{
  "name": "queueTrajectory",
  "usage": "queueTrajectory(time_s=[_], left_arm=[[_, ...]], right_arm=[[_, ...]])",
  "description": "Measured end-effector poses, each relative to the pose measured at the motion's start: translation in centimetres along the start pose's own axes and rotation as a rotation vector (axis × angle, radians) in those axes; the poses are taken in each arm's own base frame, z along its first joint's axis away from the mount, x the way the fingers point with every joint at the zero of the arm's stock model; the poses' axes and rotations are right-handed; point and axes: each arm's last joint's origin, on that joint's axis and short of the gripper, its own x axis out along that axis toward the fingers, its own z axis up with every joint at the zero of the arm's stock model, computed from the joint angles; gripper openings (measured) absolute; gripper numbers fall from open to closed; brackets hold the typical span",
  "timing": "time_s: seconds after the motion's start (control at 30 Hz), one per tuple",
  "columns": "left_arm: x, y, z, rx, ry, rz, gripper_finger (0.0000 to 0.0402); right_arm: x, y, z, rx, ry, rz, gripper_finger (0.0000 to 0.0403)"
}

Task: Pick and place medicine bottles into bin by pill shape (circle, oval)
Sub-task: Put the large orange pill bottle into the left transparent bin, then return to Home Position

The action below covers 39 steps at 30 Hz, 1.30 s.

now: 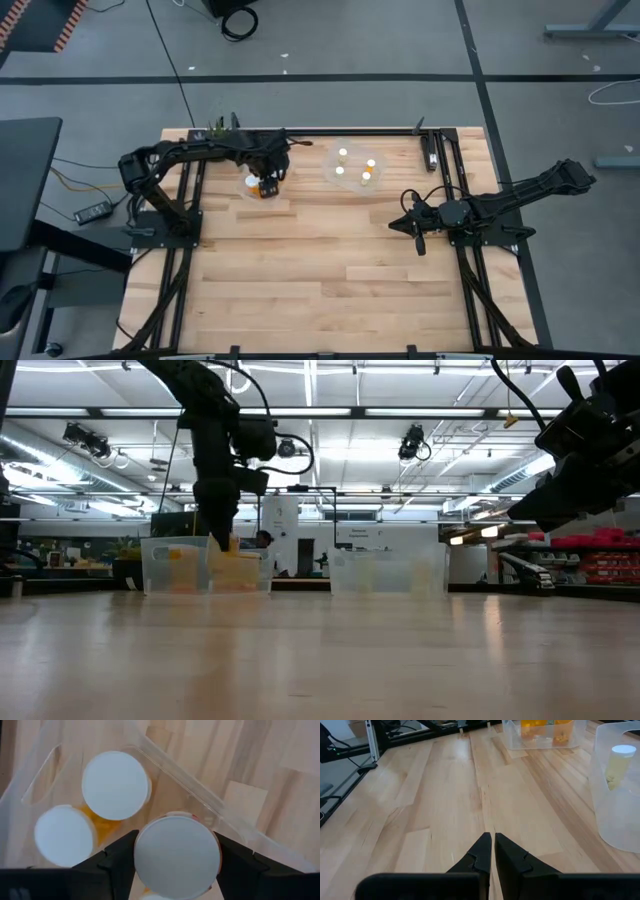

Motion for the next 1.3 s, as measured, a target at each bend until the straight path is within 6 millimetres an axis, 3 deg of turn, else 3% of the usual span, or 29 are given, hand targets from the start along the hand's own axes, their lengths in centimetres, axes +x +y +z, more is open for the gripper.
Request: queueTrajectory(time_s=[0.57, 1.0, 1.3], left_arm=[[2.3, -1.0, -1.1, -0.021, -0.020, 0.000, 0.0234], [2.3, -0.9, -1.1, -0.037, -0.018, 0.000, 0.0287], [0.1, -0.5, 0.2, -0.031, -0.019, 0.010, 0.0290]], right_arm=[[0.0, 0.0, 0.0, 0.000, 0.000, 0.000, 0.0031], [0.0, 0.0, 0.0, 0.000, 0.000, 0.000, 0.0031], [0.0, 0.0, 0.0, 0.000, 0.000, 0.000, 0.0031]])
